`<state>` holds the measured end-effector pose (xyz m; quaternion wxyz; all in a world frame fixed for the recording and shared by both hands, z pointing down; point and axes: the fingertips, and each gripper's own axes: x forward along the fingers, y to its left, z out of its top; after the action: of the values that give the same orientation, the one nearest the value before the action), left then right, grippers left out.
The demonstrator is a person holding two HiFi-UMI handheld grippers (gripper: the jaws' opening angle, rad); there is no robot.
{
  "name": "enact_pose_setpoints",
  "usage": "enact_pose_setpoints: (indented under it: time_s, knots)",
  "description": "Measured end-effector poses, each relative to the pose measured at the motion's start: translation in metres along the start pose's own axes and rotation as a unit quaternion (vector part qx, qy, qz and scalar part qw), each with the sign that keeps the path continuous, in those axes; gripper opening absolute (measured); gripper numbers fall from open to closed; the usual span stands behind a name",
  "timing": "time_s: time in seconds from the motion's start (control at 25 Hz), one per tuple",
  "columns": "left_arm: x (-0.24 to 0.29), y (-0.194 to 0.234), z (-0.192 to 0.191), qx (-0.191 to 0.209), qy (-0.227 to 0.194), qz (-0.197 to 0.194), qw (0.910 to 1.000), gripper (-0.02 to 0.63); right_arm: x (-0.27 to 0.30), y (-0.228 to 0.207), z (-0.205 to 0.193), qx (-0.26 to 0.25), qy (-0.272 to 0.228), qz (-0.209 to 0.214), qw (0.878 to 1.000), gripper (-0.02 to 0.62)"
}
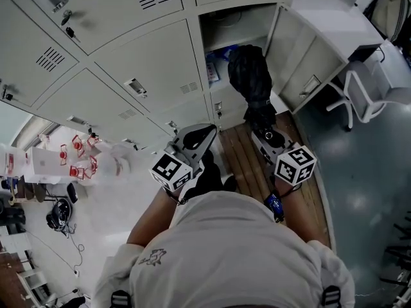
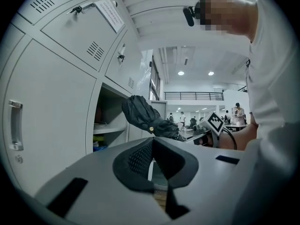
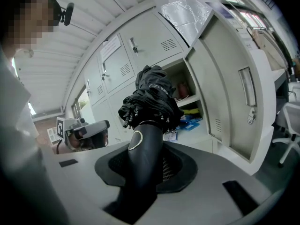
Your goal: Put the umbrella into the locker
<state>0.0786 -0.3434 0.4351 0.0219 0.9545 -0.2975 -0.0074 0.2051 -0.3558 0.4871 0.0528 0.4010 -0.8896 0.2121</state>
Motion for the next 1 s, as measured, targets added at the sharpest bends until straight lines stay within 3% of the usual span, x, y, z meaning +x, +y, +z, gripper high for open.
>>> enact_pose_setpoints:
  time_s: [0.52,1.0]
  knots:
    - [0.023,0.029,0.012,0.004,-0.018,0.004,0.9998,0.012,0.033,-0.036,0.025,-0.023,0.026,-0.015,0.999,0.135]
    - [0.053,0.084,0.031,0.026,-0.014,0.014,0.9995,0.011,0.097,-0.064,0.066,-0.029,0.032,-0.012,0.999,0.135]
